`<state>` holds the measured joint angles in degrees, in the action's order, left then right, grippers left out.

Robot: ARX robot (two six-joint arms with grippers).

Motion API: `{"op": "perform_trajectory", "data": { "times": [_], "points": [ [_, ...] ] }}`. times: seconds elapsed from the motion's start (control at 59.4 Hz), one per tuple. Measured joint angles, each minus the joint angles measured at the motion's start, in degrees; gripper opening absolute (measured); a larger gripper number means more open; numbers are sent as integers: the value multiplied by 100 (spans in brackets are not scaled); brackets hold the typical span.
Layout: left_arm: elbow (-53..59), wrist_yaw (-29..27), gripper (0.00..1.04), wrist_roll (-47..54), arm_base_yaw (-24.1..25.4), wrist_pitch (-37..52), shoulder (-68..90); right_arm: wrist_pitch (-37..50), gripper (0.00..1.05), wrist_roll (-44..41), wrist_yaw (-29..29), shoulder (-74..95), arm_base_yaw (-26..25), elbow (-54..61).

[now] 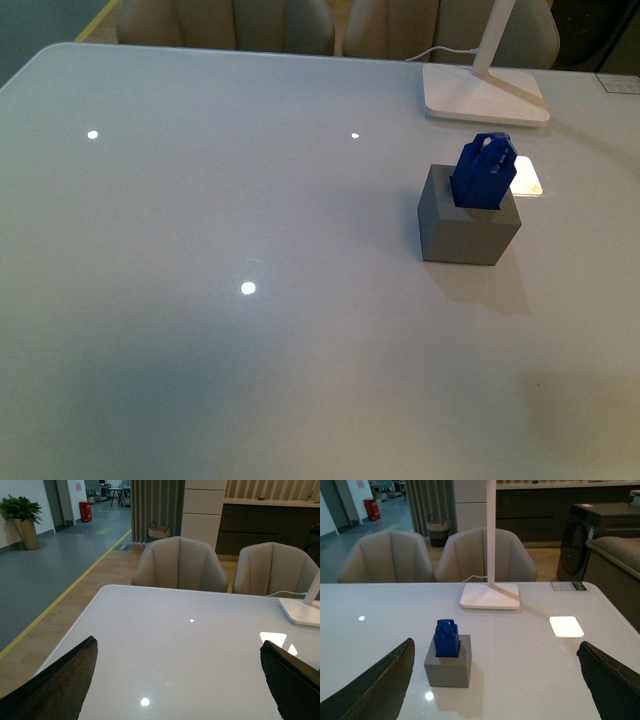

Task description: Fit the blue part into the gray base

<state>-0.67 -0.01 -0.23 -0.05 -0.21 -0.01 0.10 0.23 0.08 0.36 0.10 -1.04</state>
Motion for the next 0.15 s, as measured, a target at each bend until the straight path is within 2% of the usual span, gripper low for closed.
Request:
{"op": "perform_trajectory", "data": {
  "times": [0.152],
  "points": [
    [0, 0, 97, -2, 0, 0, 2, 0, 96, 0, -2, 0, -2, 0]
  ]
}}
